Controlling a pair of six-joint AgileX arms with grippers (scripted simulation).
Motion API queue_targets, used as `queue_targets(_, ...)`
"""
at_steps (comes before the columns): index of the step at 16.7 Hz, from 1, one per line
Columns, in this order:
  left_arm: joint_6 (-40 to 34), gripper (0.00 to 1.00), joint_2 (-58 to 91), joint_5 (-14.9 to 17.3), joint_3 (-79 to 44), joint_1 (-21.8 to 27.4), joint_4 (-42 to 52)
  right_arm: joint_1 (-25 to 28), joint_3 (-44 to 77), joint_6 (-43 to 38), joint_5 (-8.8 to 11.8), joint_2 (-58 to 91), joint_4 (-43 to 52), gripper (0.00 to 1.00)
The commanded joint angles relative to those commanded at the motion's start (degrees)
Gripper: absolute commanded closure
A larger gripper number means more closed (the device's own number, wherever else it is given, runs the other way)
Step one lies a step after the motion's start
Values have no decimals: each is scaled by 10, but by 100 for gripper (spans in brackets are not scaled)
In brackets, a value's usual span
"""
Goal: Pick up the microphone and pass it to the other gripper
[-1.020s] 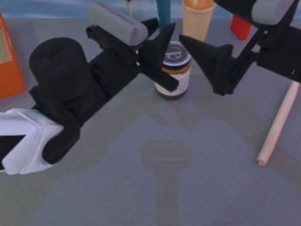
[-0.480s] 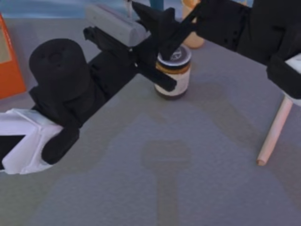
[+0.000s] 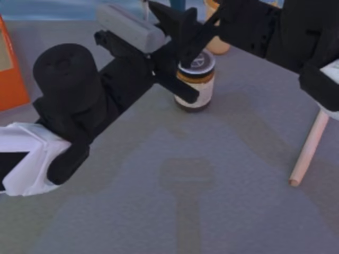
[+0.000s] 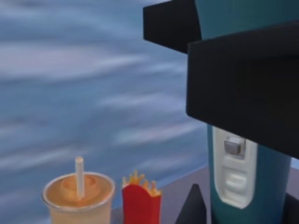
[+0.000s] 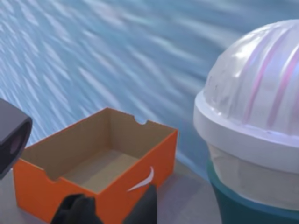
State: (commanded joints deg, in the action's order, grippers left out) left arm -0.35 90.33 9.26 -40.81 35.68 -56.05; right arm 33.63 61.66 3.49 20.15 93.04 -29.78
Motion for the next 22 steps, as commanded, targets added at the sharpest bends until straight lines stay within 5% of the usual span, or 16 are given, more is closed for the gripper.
queue_targets(8,0,100,0,0,0,0,0,0,0,0,0,0,0,98)
queue_targets(17,0,100,0,0,0,0,0,0,0,0,0,0,0,100)
queue_targets(22,0,62,0,0,0,0,0,0,0,0,0,0,0,100)
